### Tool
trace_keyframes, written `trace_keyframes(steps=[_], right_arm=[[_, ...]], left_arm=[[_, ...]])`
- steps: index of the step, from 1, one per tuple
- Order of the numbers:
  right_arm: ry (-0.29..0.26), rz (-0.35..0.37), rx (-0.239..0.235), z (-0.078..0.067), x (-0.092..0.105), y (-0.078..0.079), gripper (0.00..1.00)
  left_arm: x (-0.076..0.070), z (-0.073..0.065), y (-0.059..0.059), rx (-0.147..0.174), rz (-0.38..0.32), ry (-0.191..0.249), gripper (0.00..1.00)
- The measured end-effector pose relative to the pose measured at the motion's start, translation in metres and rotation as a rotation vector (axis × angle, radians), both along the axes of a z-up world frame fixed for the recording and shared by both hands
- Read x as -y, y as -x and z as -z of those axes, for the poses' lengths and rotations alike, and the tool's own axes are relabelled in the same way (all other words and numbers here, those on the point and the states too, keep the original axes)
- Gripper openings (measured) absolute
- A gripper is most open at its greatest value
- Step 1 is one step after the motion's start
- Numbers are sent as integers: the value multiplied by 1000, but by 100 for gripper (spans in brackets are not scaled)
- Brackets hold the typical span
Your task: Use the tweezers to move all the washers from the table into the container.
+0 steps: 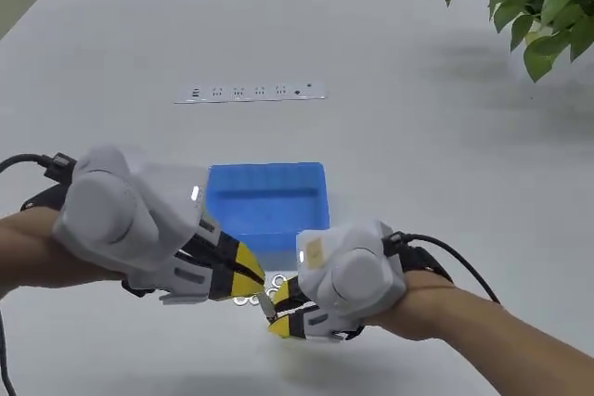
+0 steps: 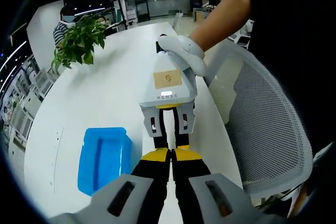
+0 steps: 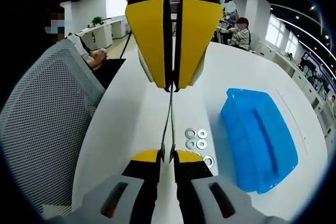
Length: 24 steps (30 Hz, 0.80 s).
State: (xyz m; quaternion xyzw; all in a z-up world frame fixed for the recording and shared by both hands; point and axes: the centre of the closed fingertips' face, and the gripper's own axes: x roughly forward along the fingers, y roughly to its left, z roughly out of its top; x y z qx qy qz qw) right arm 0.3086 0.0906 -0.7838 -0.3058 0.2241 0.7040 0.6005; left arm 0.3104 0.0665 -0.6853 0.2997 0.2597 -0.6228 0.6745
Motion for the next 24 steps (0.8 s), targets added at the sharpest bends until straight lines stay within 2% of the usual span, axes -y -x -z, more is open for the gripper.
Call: trace_keyframes(steps=[12, 16, 19, 24], right_arm=[[-8, -5, 8, 1, 3, 0, 12], [-13, -1, 4, 1, 3, 0, 12], [-14, -1, 2, 1, 4, 1, 12], [-13, -1, 2, 1, 3, 1, 13]], left_arm=[[13, 1, -1, 0, 18, 57, 6], [13, 7, 0, -6, 27, 46, 6], [14, 9, 1, -15, 25, 56, 6], [13, 9, 2, -12, 28, 52, 6]])
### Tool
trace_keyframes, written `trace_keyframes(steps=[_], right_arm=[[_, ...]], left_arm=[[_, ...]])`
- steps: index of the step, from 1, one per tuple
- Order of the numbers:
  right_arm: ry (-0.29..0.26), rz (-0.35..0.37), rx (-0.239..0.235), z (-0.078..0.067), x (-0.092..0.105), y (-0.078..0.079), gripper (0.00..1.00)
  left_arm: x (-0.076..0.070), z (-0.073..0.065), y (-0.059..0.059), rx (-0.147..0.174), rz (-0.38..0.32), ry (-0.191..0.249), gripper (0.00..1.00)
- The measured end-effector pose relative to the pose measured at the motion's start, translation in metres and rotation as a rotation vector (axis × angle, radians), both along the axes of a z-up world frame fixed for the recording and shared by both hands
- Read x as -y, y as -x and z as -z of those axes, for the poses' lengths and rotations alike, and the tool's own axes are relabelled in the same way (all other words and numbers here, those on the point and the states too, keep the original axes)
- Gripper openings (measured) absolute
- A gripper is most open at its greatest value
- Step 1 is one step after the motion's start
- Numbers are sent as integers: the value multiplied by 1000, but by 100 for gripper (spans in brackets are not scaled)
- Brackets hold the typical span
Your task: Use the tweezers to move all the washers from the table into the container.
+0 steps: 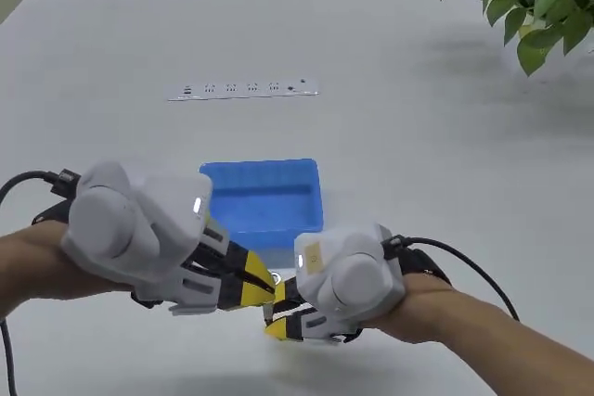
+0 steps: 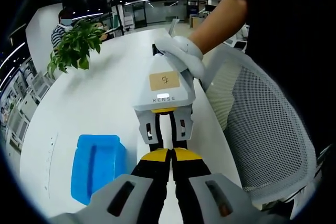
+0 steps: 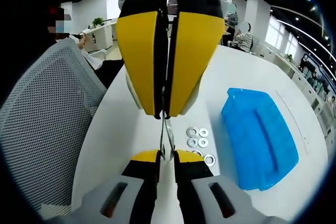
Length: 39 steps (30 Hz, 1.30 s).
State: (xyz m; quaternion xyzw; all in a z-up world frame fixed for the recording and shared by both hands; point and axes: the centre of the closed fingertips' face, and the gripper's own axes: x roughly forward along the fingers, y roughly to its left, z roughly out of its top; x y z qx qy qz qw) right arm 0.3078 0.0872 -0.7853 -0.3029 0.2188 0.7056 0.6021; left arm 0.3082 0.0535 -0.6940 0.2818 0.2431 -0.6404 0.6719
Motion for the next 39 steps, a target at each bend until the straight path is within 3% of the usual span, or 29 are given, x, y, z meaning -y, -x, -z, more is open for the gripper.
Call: trace_keyframes(steps=[11, 21, 39], right_arm=[[-6, 48, -4, -7, 5, -10, 23], [-15, 137, -11, -12, 16, -26, 35], [-16, 160, -4, -12, 21, -31, 35]], left_arm=[[-4, -2, -3, 7, 9, -21, 6], [-8, -8, -15, 31, -15, -11, 6], [-11, -9, -28, 45, -30, -9, 6]])
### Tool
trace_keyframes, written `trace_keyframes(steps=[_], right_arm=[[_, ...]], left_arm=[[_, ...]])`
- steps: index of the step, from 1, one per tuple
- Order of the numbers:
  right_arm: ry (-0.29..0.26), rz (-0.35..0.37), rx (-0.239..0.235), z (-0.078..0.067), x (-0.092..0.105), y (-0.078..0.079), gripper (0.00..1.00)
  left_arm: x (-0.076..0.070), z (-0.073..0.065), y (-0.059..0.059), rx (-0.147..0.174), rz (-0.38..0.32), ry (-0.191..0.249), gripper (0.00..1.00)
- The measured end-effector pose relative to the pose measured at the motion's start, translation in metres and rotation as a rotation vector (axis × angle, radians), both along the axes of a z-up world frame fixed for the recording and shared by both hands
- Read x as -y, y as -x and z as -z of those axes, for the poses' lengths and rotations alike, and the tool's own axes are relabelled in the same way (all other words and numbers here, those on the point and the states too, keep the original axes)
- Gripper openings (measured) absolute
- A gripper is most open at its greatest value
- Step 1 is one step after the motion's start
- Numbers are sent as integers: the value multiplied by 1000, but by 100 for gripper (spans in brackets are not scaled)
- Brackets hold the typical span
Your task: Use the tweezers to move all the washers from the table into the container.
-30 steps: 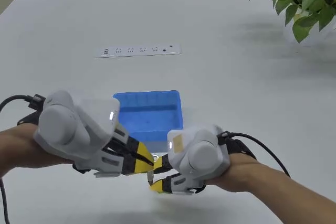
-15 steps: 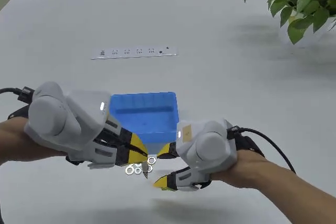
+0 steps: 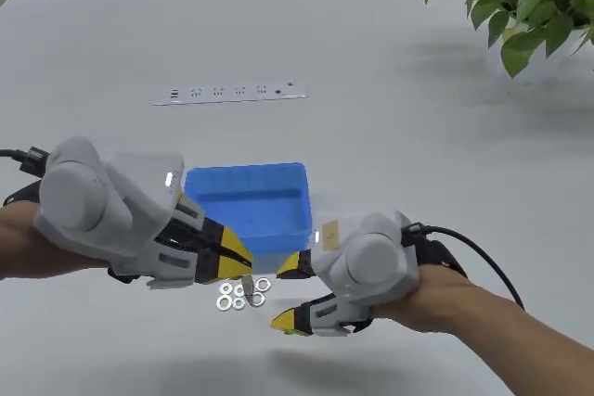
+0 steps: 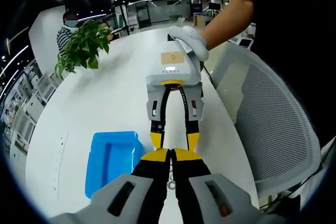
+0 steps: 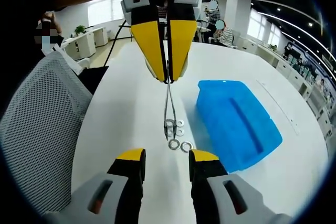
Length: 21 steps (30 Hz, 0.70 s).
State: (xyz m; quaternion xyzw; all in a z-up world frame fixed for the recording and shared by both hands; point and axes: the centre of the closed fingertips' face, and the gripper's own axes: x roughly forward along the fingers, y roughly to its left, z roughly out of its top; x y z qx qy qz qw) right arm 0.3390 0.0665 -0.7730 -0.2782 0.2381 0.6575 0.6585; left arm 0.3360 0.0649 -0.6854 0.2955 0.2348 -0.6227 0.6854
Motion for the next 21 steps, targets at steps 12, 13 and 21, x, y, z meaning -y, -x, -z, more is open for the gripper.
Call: trace_keyframes(steps=[12, 13, 21], right_arm=[[2, 11, -8, 3, 4, 1, 34], [1, 11, -9, 3, 4, 1, 34], [-9, 5, -11, 3, -1, 1, 33]], left_arm=[[3, 6, -4, -9, 12, 2, 6], [3, 7, -4, -12, 11, 2, 6], [2, 8, -5, -26, -3, 23, 6]])
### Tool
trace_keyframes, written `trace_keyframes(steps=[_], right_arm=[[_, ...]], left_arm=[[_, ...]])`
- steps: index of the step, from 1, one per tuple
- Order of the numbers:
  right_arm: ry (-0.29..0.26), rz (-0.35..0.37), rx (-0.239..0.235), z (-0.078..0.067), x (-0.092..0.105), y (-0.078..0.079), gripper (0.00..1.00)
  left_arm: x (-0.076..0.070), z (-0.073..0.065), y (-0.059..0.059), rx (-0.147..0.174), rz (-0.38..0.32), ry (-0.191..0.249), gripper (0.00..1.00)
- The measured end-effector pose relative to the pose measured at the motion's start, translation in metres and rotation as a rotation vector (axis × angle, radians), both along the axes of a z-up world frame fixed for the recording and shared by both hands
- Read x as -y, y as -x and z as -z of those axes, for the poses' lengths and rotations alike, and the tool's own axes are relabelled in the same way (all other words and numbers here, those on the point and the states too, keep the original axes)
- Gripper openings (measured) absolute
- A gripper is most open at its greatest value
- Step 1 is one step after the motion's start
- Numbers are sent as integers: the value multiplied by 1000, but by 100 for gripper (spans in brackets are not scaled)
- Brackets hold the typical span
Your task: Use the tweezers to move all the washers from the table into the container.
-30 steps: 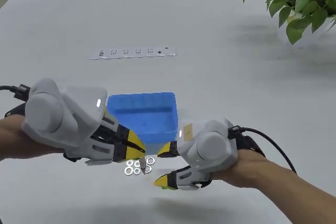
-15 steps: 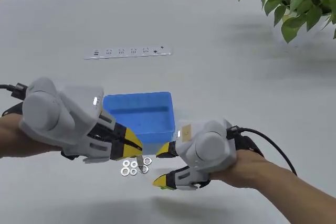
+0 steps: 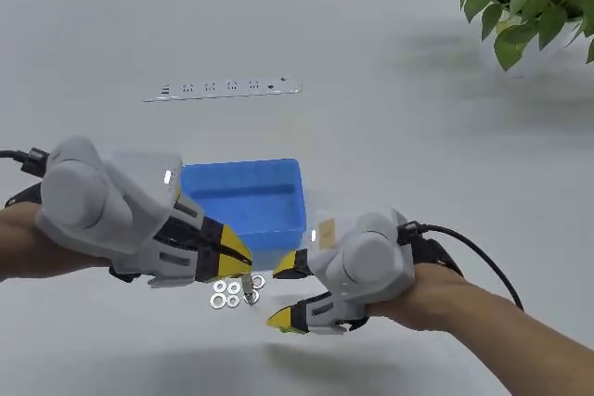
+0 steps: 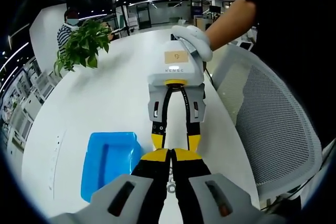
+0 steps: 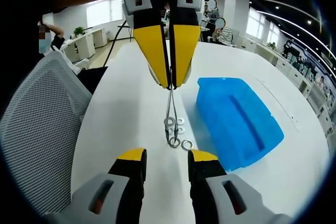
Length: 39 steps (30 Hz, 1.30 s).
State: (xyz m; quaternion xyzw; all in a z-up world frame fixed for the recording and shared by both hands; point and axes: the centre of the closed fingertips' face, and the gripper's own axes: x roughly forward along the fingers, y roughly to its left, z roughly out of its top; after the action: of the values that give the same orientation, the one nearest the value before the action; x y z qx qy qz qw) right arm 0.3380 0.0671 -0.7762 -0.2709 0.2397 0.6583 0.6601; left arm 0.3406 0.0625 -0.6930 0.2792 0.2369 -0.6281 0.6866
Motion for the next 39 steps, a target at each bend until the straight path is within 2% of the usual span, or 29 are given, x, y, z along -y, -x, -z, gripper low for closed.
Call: trace_keyframes(steps=[7, 13, 21, 29, 32, 39], right_arm=[[-31, -14, 18, -4, -14, -3, 27], [-68, -5, 9, -8, -26, -6, 21], [-45, -12, 21, -1, -29, -7, 13], [-51, -1, 10, -1, -29, -6, 11], [-57, 8, -7, -1, -29, -6, 10], [-52, -1, -4, -1, -29, -5, 9]], left_arm=[[-1, 0, -1, -8, -13, 3, 6], [-2, 0, -3, -14, -24, 4, 6], [-1, 0, -3, -19, -30, 3, 6], [-2, 0, -2, -25, -32, 0, 6], [-2, 0, -2, -25, -33, 1, 6], [-2, 1, -2, -26, -32, -2, 6]])
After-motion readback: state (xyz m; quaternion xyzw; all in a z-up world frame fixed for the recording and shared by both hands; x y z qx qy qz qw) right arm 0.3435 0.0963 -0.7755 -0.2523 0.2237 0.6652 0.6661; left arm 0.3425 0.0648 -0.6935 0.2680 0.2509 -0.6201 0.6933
